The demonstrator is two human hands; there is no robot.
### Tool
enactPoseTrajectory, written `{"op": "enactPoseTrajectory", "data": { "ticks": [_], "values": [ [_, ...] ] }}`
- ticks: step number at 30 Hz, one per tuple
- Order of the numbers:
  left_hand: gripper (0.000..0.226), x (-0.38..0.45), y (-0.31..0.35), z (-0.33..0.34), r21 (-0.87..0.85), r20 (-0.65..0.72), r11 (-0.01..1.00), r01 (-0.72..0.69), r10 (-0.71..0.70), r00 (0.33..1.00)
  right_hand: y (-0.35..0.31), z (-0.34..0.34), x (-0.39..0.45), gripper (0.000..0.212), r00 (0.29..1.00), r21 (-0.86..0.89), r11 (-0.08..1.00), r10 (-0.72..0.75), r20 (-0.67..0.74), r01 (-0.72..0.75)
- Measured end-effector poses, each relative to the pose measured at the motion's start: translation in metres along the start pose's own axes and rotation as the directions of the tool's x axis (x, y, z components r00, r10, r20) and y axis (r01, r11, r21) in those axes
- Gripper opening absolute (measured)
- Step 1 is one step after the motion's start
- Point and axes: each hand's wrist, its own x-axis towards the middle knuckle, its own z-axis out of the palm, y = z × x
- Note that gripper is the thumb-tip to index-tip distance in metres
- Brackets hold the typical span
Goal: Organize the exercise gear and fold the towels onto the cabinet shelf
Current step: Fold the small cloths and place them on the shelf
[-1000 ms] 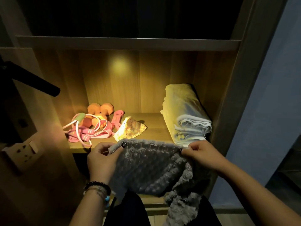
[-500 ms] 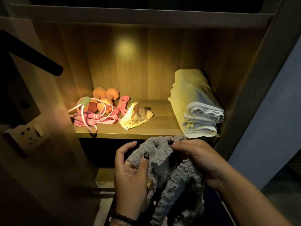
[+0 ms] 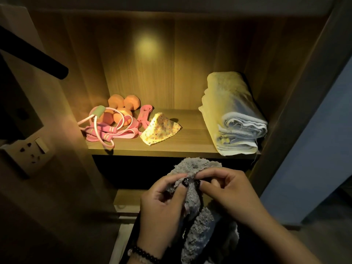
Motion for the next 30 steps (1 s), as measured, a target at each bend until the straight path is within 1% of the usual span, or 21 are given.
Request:
{"op": "enactPoseTrajectory", "data": {
  "ticks": [2, 4, 6, 8, 9, 10, 11, 12, 14, 16, 17, 19, 21, 24, 26, 28, 30],
  "values": [
    [0.024, 0.002, -0.002, -0.003, 0.043, 0.015, 0.999, -0.024, 0.023, 1.000, 0.005, -0.004, 0.001, 0.019, 0.998, -0.045, 0.998, -0.048, -0.049, 0.045],
    [0.014, 0.005, -0.003, -0.006, 0.029, 0.056, 0.999, -0.037, 0.035, 0.998, 0.011, -0.011, 0.004, 0.023, 0.990, -0.113, 0.992, -0.075, -0.117, 0.062],
    [0.006, 0.009, -0.002, -0.009, -0.005, 0.117, 1.000, -0.021, 0.021, 0.993, 0.016, -0.021, 0.011, 0.022, 0.981, -0.156, 0.987, -0.063, -0.182, 0.035],
    [0.007, 0.015, -0.002, -0.011, 0.034, 0.172, 0.999, -0.035, 0.028, 0.985, 0.020, -0.030, 0.019, 0.017, 0.977, -0.189, 0.981, 0.003, -0.214, -0.044],
    [0.008, 0.018, -0.002, -0.012, 0.059, 0.204, 0.997, -0.043, 0.030, 0.979, 0.022, -0.035, 0.023, 0.016, 0.979, -0.176, 0.980, 0.061, -0.192, -0.096],
    [0.008, 0.022, -0.001, -0.012, 0.066, 0.233, 0.997, -0.045, 0.028, 0.972, 0.022, -0.038, 0.026, 0.018, 0.983, -0.132, 0.982, 0.119, -0.140, -0.138],
    [0.007, 0.027, 0.001, -0.012, 0.052, 0.262, 0.998, -0.036, 0.021, 0.965, 0.022, -0.041, 0.029, 0.023, 0.986, -0.078, 0.984, 0.155, -0.067, -0.160],
    [0.007, 0.033, 0.004, -0.012, 0.032, 0.293, 0.999, -0.023, 0.013, 0.956, 0.019, -0.045, 0.030, 0.029, 0.989, -0.034, 0.988, 0.149, 0.013, -0.148],
    [0.007, 0.046, 0.011, -0.012, -0.008, 0.347, 1.000, 0.007, -0.004, 0.938, 0.010, -0.053, 0.032, 0.040, 0.987, -0.017, 0.999, 0.041, 0.155, -0.039],
    [0.007, 0.060, 0.021, -0.013, -0.068, 0.372, 0.997, 0.042, -0.014, 0.928, -0.003, -0.060, 0.033, 0.041, 0.965, -0.088, 0.993, -0.059, 0.255, 0.084],
    [0.011, 0.066, 0.027, -0.014, -0.092, 0.372, 0.995, 0.048, -0.010, 0.928, -0.009, -0.063, 0.035, 0.040, 0.955, -0.131, 0.984, -0.081, 0.285, 0.123],
    [0.019, 0.079, 0.036, -0.018, -0.102, 0.372, 0.995, 0.021, 0.019, 0.928, -0.019, -0.066, 0.040, 0.040, 0.934, -0.161, 0.975, -0.091, 0.345, 0.155],
    [0.015, 0.090, 0.045, -0.023, -0.069, 0.373, 0.997, -0.020, 0.044, 0.927, -0.031, -0.066, 0.044, 0.044, 0.907, -0.142, 0.975, -0.097, 0.409, 0.168],
    [0.014, 0.102, 0.055, -0.033, -0.080, 0.372, 0.997, 0.008, 0.022, 0.928, -0.051, -0.065, 0.049, 0.056, 0.850, -0.087, 0.976, -0.128, 0.512, 0.199],
    [0.021, 0.108, 0.061, -0.039, -0.122, 0.372, 0.991, 0.047, 0.002, 0.928, -0.065, -0.061, 0.053, 0.050, 0.809, -0.115, 0.961, -0.144, 0.570, 0.251],
    [0.027, 0.112, 0.064, -0.044, -0.211, 0.355, 0.972, 0.103, -0.021, 0.935, -0.076, -0.053, 0.057, 0.032, 0.783, -0.232, 0.917, -0.123, 0.609, 0.324],
    [0.026, 0.116, 0.066, -0.050, -0.293, 0.332, 0.945, 0.142, -0.039, 0.943, -0.083, -0.042, 0.060, 0.021, 0.780, -0.341, 0.872, -0.070, 0.622, 0.351]
  ]
}}
